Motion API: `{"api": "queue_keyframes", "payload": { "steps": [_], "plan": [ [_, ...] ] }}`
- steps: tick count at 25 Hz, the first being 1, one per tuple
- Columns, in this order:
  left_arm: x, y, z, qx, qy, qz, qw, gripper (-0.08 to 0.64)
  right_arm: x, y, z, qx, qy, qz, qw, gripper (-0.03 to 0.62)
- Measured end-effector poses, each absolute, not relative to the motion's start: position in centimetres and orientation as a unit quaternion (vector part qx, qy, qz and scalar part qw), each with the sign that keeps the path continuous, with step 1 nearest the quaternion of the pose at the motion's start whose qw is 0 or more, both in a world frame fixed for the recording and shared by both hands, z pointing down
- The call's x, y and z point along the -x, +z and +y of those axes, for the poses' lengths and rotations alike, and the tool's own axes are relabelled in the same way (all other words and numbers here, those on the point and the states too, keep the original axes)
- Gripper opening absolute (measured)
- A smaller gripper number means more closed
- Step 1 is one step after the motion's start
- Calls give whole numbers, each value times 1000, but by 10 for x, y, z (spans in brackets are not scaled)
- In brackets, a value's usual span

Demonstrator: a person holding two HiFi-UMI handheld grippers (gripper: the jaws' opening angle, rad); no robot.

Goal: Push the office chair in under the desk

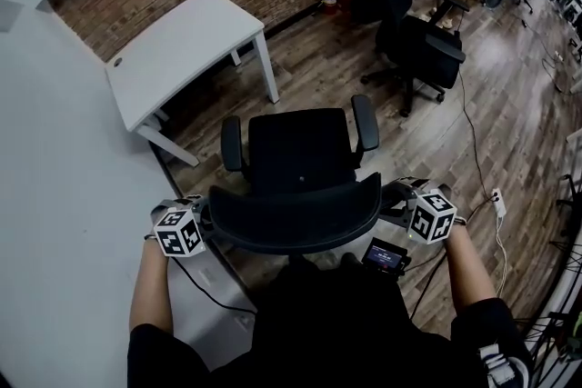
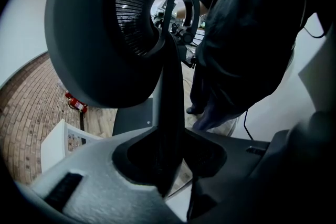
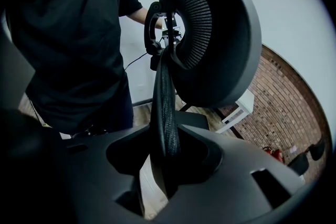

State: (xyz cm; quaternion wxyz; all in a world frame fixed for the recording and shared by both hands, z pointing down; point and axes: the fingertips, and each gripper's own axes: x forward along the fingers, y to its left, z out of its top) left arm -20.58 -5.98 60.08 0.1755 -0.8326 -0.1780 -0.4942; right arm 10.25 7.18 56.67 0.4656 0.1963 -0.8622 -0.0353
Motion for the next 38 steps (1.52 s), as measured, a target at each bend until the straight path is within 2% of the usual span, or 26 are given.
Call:
{"api": "queue_keyframes", "payload": {
  "steps": [20,38],
  "plan": [
    [279,604,-100,852,-481,-97,182,129,-40,573,-2,-156,-67,-871,461,137],
    [284,603,-148,853,-501,-38,143,127,-46,573,-99,-91,-94,-877,462,140]
  ]
}}
